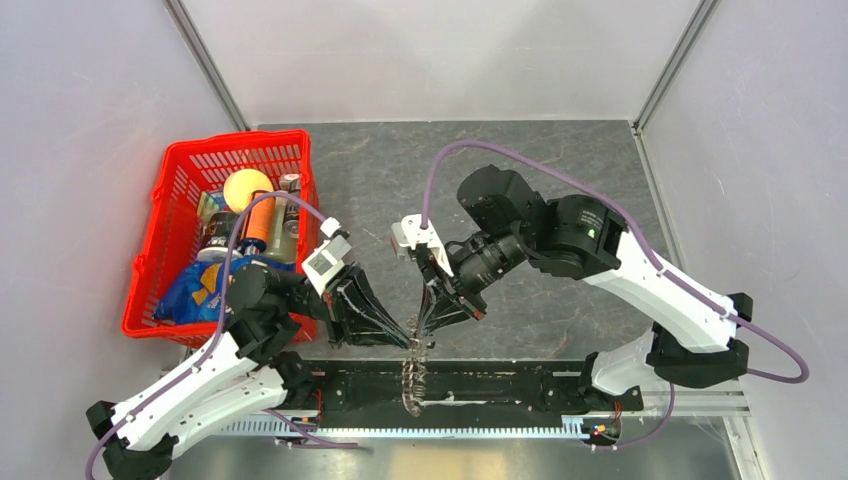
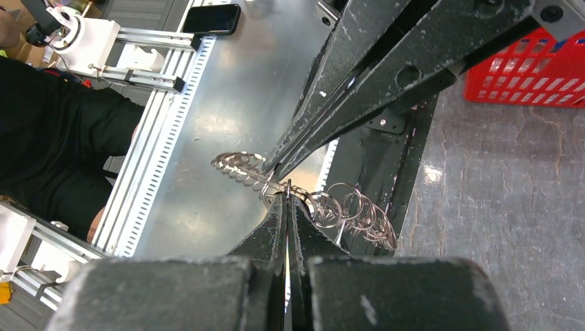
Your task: Put the keys on the keyring
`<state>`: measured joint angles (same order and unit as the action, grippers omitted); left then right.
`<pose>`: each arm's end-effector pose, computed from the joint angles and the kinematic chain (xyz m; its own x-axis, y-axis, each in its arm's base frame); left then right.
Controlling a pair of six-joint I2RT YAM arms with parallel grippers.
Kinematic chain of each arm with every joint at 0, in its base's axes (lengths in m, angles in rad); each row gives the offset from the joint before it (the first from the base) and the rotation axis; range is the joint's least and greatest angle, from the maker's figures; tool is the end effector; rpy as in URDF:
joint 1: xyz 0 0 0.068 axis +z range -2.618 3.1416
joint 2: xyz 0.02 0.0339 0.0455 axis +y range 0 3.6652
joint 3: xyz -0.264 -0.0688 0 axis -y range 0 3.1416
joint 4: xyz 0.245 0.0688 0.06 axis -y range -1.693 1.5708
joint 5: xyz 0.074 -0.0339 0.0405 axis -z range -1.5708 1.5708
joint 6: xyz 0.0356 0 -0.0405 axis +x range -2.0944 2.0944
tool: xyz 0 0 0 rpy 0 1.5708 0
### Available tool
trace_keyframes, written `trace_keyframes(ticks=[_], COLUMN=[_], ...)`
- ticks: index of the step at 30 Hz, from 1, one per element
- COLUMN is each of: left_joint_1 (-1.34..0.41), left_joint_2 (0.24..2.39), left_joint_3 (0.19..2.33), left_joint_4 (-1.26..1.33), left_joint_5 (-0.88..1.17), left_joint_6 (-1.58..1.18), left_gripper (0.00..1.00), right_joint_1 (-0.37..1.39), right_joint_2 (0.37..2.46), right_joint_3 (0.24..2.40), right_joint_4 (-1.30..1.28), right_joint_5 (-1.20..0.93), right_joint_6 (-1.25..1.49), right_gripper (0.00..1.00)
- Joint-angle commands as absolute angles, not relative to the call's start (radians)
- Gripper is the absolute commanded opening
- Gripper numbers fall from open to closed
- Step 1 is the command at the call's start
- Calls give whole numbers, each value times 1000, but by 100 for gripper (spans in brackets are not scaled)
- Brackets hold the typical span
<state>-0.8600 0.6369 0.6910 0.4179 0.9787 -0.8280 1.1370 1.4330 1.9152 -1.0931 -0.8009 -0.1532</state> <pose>0.0642 -0.1199 0.3863 -0.4661 -0.0887 -0.8803 0.8307 -0.3863 -0.4009 0.0835 0.2411 0.4851 -0.1042 -0.4776 -0.8724 -0.9053 -0.3177 0.2820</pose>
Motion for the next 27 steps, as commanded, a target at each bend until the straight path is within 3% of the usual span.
trace_keyframes(ticks=[1,27], left_joint_1=[-863,-862], left_joint_2=[631,614], left_joint_3=[724,713], left_joint_4=[468,466], left_joint_5=[969,966], left_joint_6=[-858,-865], left_gripper=[2,2], right_joint_1=[1162,1204], right_joint_2=[1453,1393], right_joint_3=[1978,1966], right_joint_4=[-1080,-1069], right_joint_5=[-782,-740], right_joint_6=[-164,-199], right_gripper=[0,0])
